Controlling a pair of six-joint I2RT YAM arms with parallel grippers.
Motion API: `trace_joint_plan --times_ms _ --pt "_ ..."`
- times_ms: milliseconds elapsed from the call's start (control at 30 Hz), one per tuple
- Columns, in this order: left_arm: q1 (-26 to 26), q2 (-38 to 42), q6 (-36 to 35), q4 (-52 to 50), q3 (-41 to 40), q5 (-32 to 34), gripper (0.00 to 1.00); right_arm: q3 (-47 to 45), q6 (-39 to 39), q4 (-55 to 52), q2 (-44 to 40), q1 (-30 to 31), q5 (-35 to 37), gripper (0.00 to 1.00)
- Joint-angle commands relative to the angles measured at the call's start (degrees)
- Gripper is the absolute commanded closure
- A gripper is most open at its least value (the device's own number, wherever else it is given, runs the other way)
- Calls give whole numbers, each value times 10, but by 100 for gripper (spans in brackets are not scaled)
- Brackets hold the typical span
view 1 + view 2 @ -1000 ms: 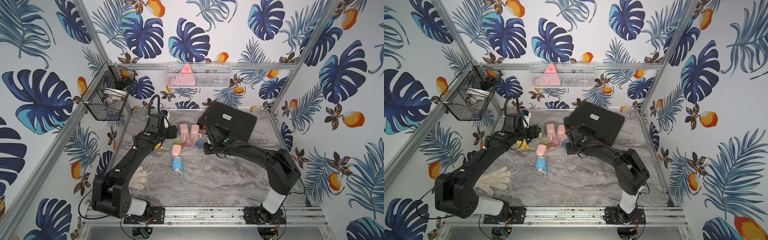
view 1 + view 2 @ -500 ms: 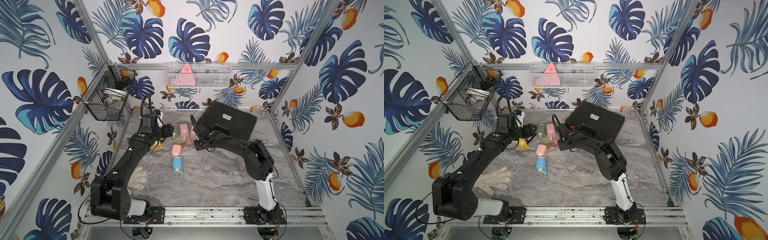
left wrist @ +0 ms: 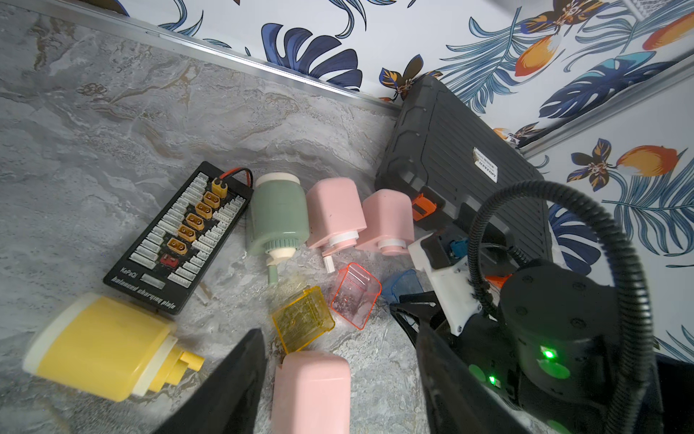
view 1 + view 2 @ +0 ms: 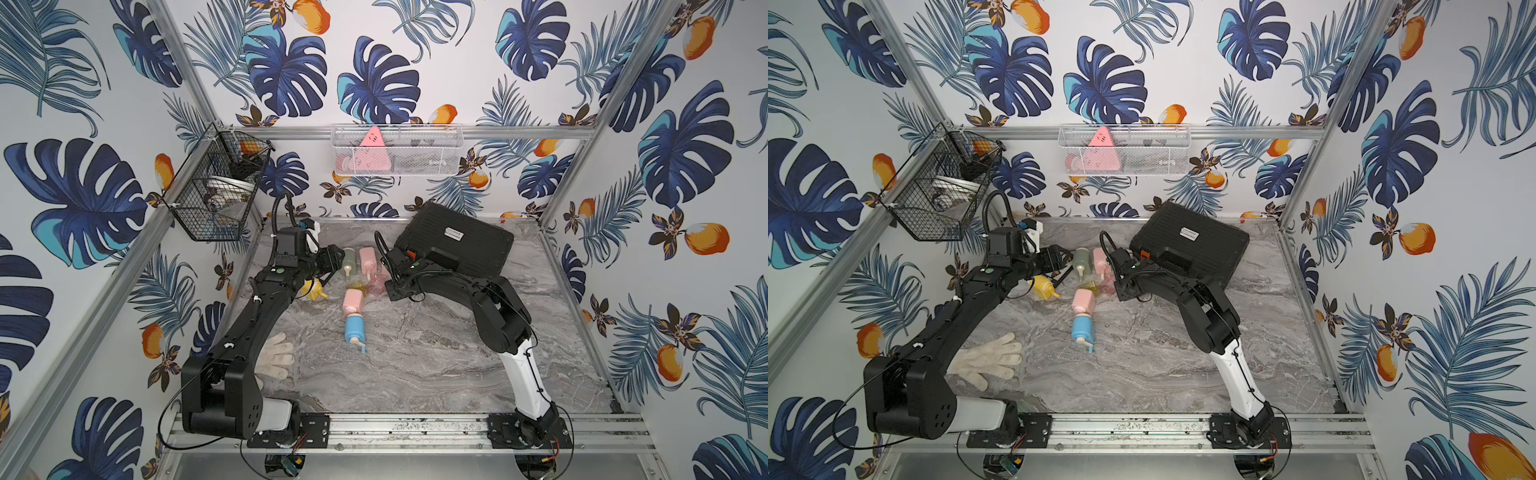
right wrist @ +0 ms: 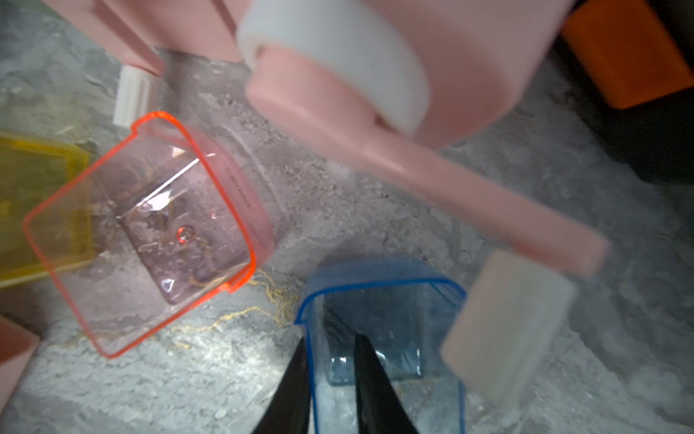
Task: Put the tray back into the pencil sharpener
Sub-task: Pick up the container from the center of the board.
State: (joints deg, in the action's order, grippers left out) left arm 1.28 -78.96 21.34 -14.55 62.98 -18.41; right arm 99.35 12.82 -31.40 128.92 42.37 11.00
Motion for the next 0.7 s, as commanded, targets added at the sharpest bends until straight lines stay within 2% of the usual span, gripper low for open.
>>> trace_joint_plan --times_ms 0,200,367,533,667 --pt "-8 -1 23 35 -7 -40 32 7 -4 -9 5 1 -4 83" --pt "-18 -6 32 38 -6 -57 33 14 -2 -15 11 1 -4 96" --pt "-20 -3 35 46 -11 -64 34 6 3 -16 -11 3 -3 99" --pt "-20 1 25 38 -11 -54 34 -41 31 -15 -82 16 2 99" --pt "-20 16 21 43 -19 -45 35 -125 78 -25 -174 40 31 99"
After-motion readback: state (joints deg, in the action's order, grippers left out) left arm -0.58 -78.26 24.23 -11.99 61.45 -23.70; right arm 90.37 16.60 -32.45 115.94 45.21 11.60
